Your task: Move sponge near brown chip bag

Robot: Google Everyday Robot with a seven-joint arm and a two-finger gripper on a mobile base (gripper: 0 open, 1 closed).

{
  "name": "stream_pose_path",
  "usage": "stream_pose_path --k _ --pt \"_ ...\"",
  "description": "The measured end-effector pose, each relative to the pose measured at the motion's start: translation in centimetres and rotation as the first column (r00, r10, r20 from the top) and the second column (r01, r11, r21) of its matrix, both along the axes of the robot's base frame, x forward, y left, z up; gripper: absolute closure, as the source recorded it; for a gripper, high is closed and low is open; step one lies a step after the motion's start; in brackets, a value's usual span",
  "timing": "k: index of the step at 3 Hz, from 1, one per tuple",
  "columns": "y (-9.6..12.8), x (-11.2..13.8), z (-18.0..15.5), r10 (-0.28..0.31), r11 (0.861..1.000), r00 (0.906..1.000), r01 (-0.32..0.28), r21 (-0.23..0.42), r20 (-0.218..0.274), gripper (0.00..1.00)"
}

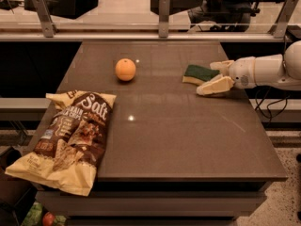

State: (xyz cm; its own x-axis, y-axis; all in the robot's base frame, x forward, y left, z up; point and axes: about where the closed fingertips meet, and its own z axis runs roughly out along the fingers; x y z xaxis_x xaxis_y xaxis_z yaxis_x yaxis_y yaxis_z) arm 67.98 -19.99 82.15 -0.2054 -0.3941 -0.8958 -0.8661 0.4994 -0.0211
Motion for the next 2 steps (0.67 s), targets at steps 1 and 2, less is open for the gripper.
stream_pose_path --k 1,2 --pt "0.22 0.0 -0.16 0.003 1.0 1.0 -0.003 0.0 -0.004 0.41" --pt "0.56 0.06 -0.28 0.009 1.0 0.9999 -0.009 0.002 -0.006 0.65"
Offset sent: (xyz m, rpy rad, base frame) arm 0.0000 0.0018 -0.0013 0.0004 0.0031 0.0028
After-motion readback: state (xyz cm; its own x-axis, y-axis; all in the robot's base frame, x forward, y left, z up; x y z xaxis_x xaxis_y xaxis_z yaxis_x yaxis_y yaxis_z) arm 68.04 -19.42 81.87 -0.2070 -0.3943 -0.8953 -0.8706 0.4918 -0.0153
